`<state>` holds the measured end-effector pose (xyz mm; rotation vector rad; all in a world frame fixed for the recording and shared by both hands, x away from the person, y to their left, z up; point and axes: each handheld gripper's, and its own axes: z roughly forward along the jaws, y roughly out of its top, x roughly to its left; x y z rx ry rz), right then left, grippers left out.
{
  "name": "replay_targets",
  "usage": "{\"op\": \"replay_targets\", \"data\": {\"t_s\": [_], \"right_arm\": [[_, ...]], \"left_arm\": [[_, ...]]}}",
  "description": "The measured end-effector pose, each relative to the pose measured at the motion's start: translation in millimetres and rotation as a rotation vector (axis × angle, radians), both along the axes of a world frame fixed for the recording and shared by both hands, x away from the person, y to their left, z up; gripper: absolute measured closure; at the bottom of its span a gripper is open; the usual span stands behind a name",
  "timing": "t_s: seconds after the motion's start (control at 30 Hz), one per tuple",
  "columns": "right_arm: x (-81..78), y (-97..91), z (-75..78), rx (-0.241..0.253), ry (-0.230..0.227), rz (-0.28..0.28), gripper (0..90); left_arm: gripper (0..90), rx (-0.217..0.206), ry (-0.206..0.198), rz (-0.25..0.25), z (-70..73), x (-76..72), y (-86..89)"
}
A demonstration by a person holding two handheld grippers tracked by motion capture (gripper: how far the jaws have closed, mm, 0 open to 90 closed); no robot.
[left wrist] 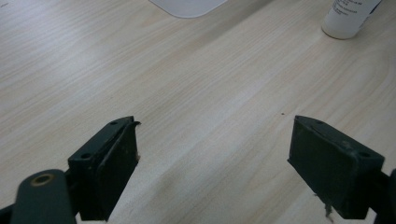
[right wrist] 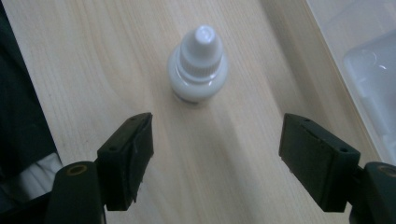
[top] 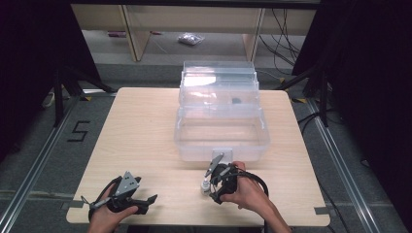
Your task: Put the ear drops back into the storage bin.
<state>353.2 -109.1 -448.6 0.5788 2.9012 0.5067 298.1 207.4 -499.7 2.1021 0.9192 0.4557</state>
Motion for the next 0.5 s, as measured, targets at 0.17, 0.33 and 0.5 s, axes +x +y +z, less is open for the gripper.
{"op": "replay_targets", "data": {"t_s": [0.17, 0.33, 0.5], "right_arm": [[0.2, 8.5, -0.8, -0.010, 0.019, 0.017, 28.8], [1.5, 19.6, -4.3, -0.018, 0.049, 0.047, 32.0], [4.1, 25.6, -7.9, -0.033, 0.061, 0.034, 35.1]], "left_arm": [[15.0, 0.006, 0.012, -0.015, 0.2, 0.3, 0.3], [15.0, 0.025, 0.004, -0.003, 1.0, 0.2, 1.2], [15.0, 0.002, 0.003, -0.004, 0.1, -0.2, 0.3]]}}
